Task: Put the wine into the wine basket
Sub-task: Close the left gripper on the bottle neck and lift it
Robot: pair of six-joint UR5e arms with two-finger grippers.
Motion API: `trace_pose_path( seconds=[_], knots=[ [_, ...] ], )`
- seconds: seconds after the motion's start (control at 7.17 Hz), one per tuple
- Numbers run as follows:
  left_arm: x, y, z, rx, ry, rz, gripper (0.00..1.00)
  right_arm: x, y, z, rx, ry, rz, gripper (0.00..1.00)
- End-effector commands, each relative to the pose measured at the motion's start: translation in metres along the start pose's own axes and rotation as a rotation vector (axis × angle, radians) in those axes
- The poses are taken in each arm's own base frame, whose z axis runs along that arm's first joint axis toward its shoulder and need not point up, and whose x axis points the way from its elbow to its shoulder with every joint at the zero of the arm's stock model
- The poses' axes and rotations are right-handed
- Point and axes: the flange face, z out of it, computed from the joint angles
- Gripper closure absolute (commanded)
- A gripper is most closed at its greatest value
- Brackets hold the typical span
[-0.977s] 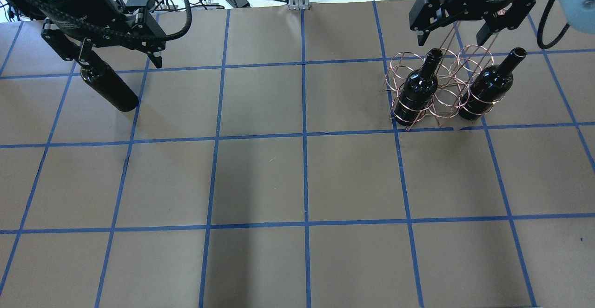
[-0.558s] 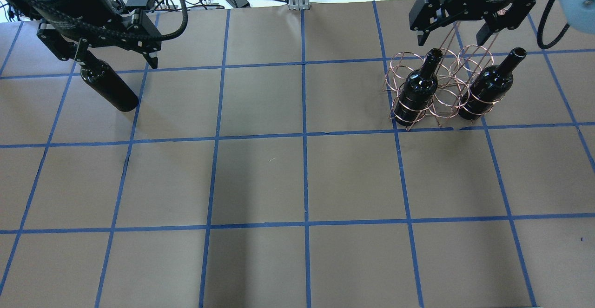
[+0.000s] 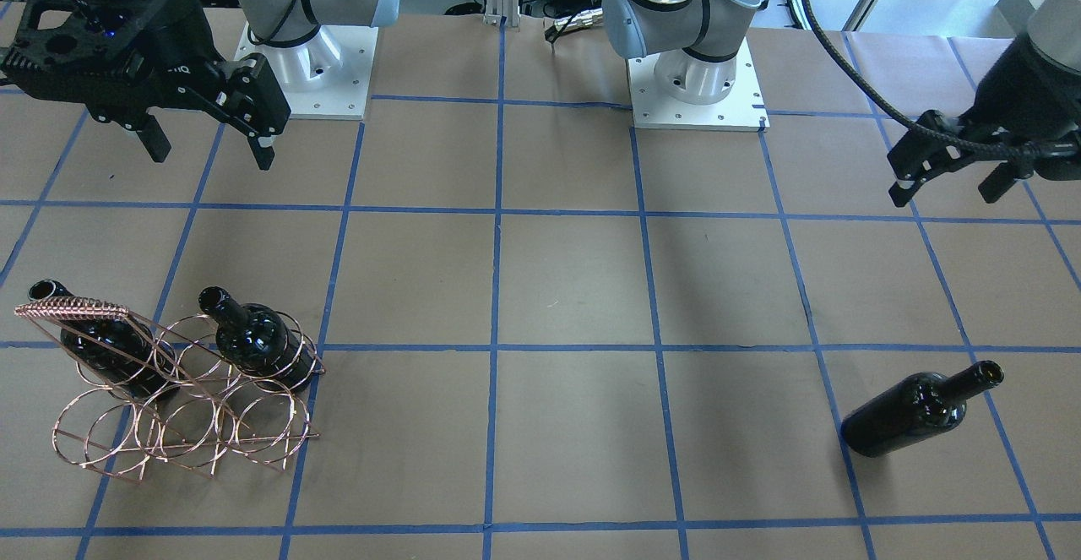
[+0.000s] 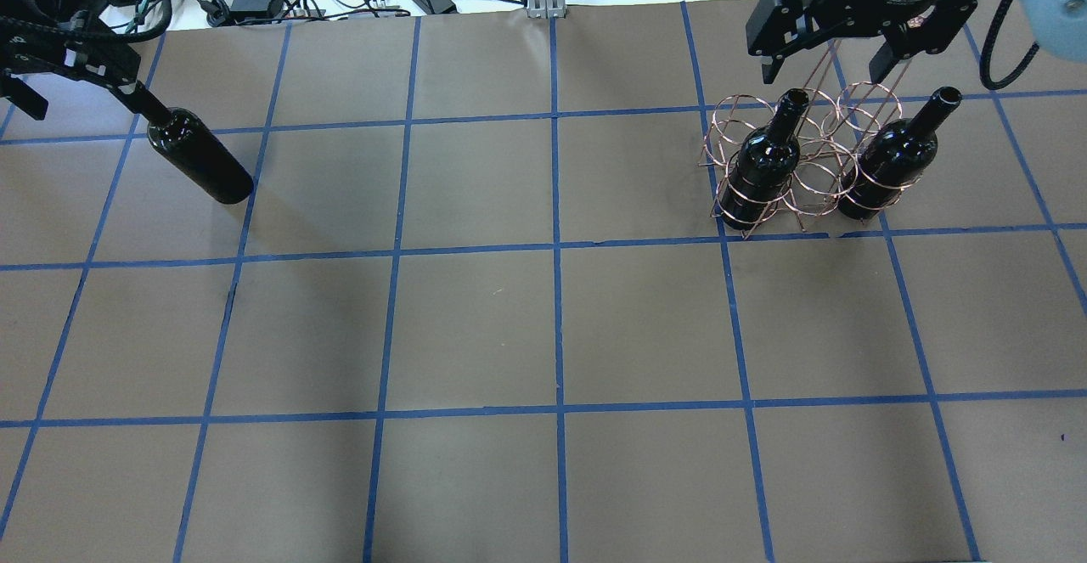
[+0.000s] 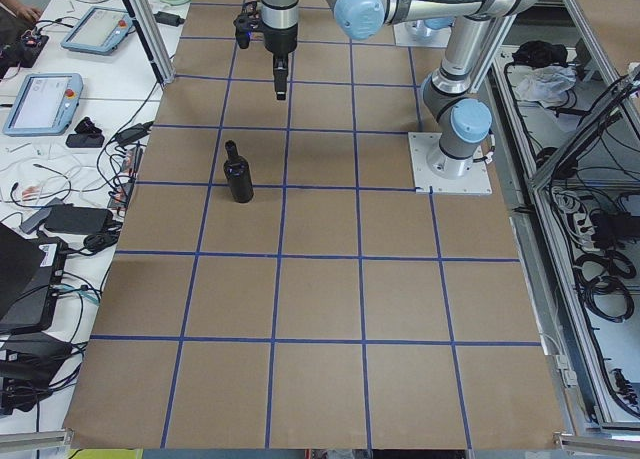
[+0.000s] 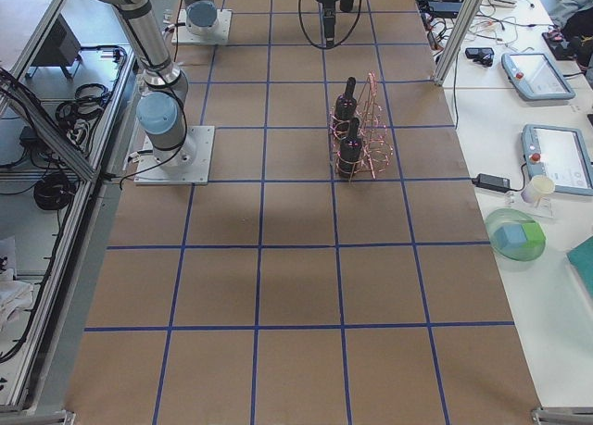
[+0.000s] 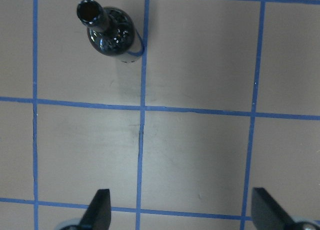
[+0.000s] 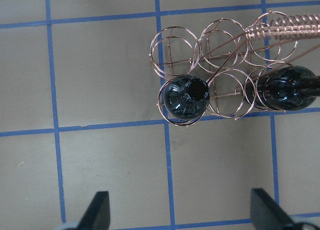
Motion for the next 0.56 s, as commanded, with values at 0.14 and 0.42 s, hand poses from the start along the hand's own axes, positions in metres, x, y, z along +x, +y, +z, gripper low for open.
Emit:
trace_pose_path(
  seconds=[0.14, 0.42],
  knots=[
    [-0.033, -0.072, 0.027, 0.027, -0.004, 0.058, 0.00, -0.001, 0.000, 0.000, 0.000, 0.000, -0.001, 0.00],
    [-0.061, -0.107, 0.065, 0.052, 0.015, 0.023, 0.00, -0.001, 0.000, 0.000, 0.000, 0.000, -0.001, 0.00]
  ],
)
